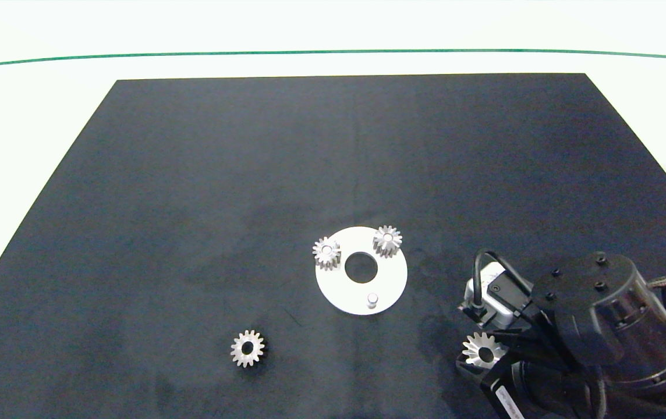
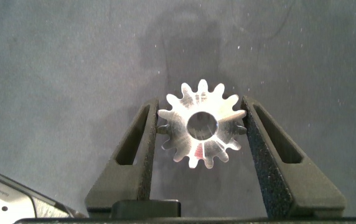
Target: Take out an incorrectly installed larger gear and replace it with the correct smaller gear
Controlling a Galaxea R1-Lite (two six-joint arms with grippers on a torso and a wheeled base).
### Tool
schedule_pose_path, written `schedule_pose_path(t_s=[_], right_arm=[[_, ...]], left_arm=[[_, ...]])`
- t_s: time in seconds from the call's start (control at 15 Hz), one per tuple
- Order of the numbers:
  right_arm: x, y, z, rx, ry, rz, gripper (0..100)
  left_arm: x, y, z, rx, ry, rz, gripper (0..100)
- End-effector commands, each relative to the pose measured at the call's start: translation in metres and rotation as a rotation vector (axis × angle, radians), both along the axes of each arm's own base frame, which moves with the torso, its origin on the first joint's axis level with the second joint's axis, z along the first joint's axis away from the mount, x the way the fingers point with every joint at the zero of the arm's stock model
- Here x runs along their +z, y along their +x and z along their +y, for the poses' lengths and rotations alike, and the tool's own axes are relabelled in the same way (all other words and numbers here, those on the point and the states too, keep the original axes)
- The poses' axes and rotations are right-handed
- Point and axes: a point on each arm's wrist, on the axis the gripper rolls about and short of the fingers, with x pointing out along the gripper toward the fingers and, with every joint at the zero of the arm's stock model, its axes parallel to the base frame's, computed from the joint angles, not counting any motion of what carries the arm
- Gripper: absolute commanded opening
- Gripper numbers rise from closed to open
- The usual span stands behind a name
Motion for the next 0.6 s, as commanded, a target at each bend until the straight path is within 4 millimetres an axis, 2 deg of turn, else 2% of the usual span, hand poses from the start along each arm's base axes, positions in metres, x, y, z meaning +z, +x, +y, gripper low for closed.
schedule_pose_path(t_s=[0.07, 0.6], right_arm=[[-0.0058, 0.0048, -0.0043, 0.004, 0.007, -0.005, 0], [-0.0126, 0.0049, -0.0114, 0.027, -0.019, -0.004, 0]], left_arm=[[-0.0007, 0.0002, 0.0, 0.002, 0.0, 0.009, 100], [-0.0021, 0.0022, -0.0007, -0.009, 0.001, 0.02, 100]])
